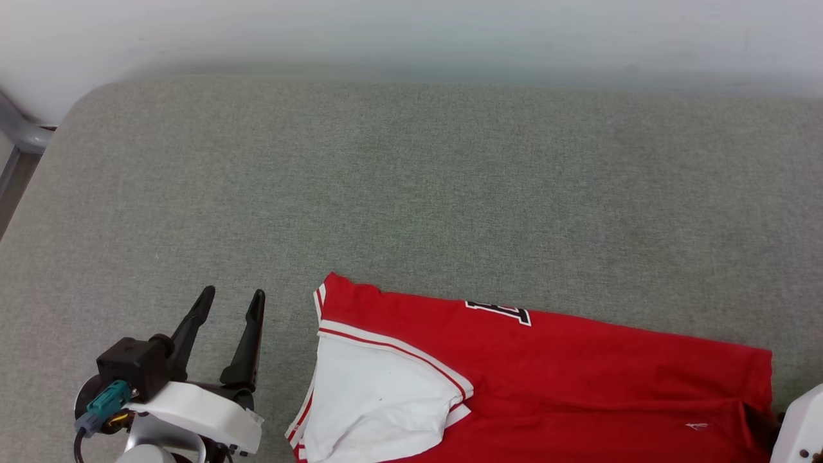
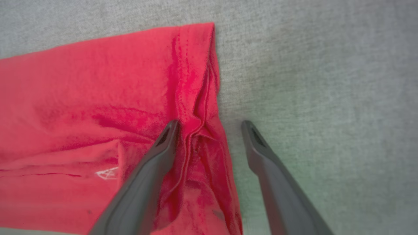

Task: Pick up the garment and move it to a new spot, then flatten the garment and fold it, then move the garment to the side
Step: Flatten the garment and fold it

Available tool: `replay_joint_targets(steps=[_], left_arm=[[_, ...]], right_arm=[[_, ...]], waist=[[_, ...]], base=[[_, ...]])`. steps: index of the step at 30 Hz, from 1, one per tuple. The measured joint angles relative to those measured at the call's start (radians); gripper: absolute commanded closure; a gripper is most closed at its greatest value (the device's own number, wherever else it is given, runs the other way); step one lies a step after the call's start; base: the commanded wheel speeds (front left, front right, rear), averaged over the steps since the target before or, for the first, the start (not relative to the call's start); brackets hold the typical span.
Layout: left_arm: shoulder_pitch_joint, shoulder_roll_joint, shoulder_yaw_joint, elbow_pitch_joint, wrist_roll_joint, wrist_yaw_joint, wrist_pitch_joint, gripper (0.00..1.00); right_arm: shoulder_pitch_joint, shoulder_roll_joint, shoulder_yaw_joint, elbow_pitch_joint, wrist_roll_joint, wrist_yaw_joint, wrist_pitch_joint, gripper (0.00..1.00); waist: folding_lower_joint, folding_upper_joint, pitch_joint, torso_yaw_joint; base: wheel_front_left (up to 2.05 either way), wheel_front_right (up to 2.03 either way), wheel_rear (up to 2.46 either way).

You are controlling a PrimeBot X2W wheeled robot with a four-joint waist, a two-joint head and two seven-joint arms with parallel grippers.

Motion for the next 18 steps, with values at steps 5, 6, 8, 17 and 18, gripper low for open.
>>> replay_joint_targets(steps=[5, 6, 8, 17, 18], left_arm=[[-0.008, -0.012, 0.005, 0.016, 0.007, -0.013, -0.001, 0.0], [-0.009, -0.013, 0.006, 0.02, 0.009, -0.017, -0.001, 0.0], [-0.009, -0.016, 0.007, 0.025, 0.012, -0.02, -0.001, 0.0], [-0.012, -0.026, 0.006, 0.044, 0.024, -0.028, -0.002, 0.0], [-0.012, -0.027, 0.006, 0.045, 0.025, -0.028, -0.002, 0.0]], right_arm=[[-0.002, 0.002, 0.022, 0.035, 0.016, -0.002, -0.021, 0.0], [-0.002, 0.002, 0.031, 0.04, 0.02, -0.002, -0.024, 0.0], [-0.005, 0.002, 0.049, 0.047, 0.035, -0.003, -0.034, 0.0], [-0.018, -0.01, 0.102, 0.073, 0.063, -0.007, -0.083, 0.71], [-0.02, -0.011, 0.104, 0.078, 0.06, -0.007, -0.09, 1.0]], waist=[[0.0, 0.0, 0.008, 0.006], [0.0, 0.0, 0.008, 0.006], [-0.0001, -0.0001, 0.01, 0.006], [-0.0001, 0.0, 0.009, 0.001], [-0.0001, 0.0, 0.007, 0.0]], base=[[0.0, 0.0, 0.0], [0.0, 0.0, 0.0], [0.0, 0.0, 0.0], [0.0, 0.0, 0.0], [0.0, 0.0, 0.0]])
